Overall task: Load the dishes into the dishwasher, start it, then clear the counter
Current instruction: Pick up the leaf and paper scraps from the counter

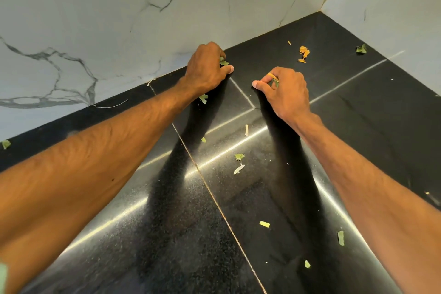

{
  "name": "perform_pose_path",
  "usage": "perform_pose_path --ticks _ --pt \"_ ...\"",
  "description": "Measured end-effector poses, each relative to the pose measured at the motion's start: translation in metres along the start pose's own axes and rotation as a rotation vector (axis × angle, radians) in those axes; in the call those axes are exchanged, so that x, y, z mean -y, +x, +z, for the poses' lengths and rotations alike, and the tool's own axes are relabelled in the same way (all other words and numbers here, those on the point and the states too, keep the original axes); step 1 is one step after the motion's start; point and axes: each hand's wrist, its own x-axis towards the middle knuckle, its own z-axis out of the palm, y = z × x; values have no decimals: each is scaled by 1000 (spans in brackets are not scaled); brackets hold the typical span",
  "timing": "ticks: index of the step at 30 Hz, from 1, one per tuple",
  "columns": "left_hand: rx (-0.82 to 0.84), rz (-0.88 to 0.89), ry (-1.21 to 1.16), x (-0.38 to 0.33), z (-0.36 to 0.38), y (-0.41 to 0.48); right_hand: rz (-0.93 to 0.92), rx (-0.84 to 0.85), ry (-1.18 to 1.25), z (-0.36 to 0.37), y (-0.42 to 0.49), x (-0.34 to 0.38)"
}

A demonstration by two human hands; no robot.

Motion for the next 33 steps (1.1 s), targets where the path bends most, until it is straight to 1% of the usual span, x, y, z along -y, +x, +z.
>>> perform_pose_path --ticks 2,5,7,8,9,11,12,13,14,16,17,18,19,21,22,25,27,29,33 --pt "-18 -11 -13 -2 0 1 -15 16 -9 -2 2 -2" --pt "-44 2 -18 -2 0 4 -36 57 -94 -1 3 -2" --pt "-49 10 -24 -5 0 3 -34 60 -41 -1 1 -3" --pt "-44 3 -21 -6 1 1 -11 60 71 -2 0 -3" --pt "-35 -5 -14 -4 3 1 49 68 252 -4 0 -2" --pt "-4 -21 -4 2 6 -4 289 110 685 -12 0 -1" --pt "16 -23 -9 5 7 -7 412 138 869 -18 -1 -1" --pt "25 -15 -24 7 8 -9 496 162 1019 -24 -1 -2" --pt "31 -10 -52 8 7 -12 541 179 1139 -29 0 -5" --pt "30 -17 -135 6 4 -16 571 179 1323 -37 4 -14" --pt "45 -55 -206 3 0 -18 577 164 1379 -39 6 -18" --pt "90 -128 -328 -1 -3 -19 581 145 1410 -40 9 -22" --pt "154 -226 -501 -5 -6 -19 583 128 1406 -41 12 -27" --pt "305 -424 -866 -7 -14 -19 588 76 1265 -40 22 -35" --pt "361 -464 -1003 -4 -17 -18 582 42 1158 -39 28 -37" --pt "479 -461 -1300 2 -25 -17 476 -69 795 -42 46 -37" --pt "521 -421 -1400 4 -31 -18 331 -167 464 -45 61 -42" --pt "559 -379 -1460 3 -37 -20 204 -201 141 -49 75 -47" --pt "588 -374 -1529 -2 -38 -24 137 -112 -401 -41 93 -59"
